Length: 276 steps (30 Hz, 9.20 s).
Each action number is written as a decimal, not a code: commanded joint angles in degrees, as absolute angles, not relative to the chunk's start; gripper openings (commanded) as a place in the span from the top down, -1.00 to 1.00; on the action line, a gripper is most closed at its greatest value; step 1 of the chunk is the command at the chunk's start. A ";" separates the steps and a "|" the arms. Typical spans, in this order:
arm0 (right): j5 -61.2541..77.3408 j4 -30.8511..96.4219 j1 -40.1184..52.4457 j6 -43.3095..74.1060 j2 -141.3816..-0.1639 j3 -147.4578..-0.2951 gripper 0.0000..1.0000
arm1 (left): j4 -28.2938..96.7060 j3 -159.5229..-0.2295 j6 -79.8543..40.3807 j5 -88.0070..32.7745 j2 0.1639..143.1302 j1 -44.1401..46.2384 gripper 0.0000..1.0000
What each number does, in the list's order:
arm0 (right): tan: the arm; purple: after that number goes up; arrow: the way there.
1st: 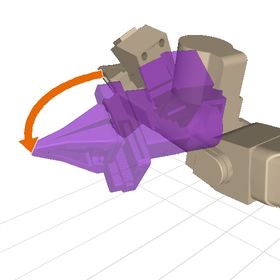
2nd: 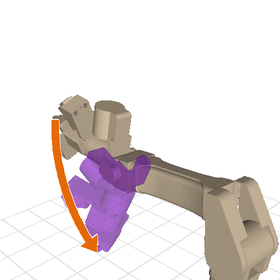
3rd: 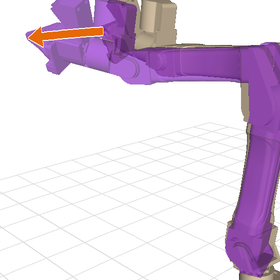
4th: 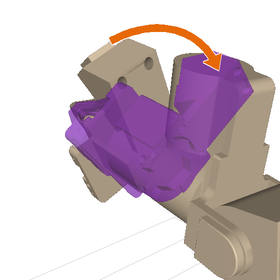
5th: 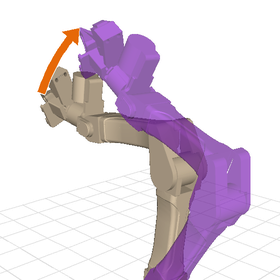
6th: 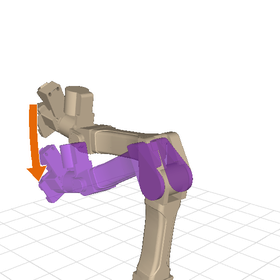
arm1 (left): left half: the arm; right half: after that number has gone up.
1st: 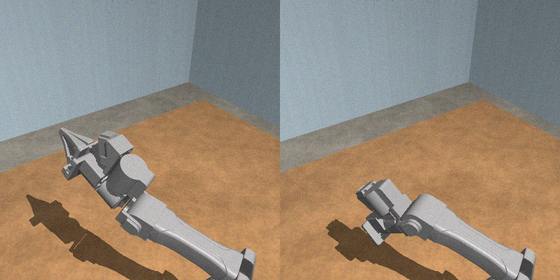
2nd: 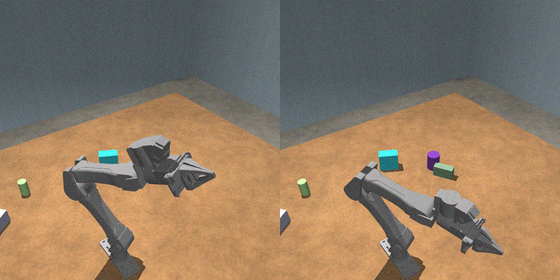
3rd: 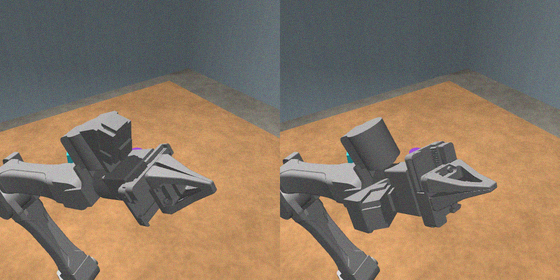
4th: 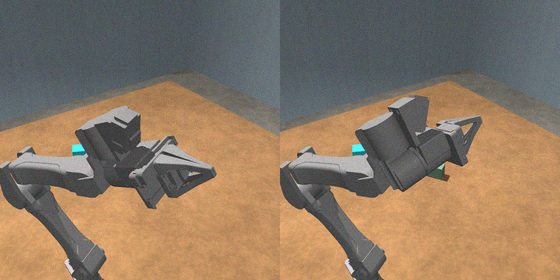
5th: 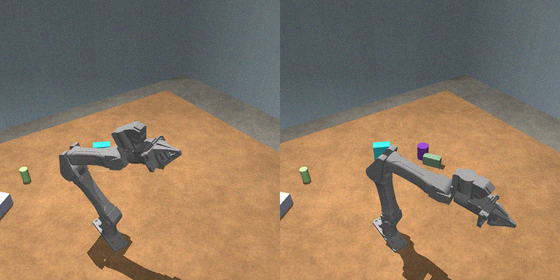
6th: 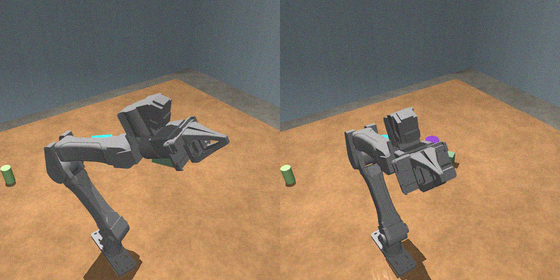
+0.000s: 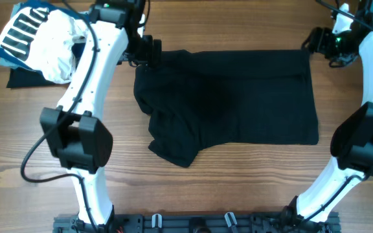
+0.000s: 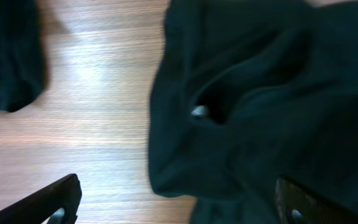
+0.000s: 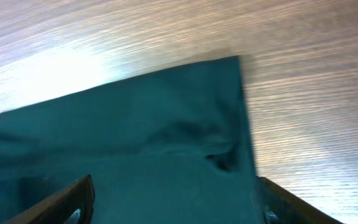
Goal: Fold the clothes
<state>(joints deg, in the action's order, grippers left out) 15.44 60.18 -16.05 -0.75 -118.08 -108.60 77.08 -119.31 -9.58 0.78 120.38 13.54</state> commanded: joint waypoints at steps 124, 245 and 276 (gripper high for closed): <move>18.02 76.18 -8.73 1.04 -117.89 -109.10 -0.65 | 33.43 -57.69 -18.13 6.81 79.33 5.61 -0.49; 19.86 9.54 -9.63 13.28 -96.55 -49.30 -0.99 | 24.64 -54.15 -46.59 13.54 88.33 14.28 -1.00; 9.02 48.03 -18.68 4.51 -111.94 -80.97 0.91 | 46.46 -65.80 -34.41 12.71 87.37 2.96 -1.00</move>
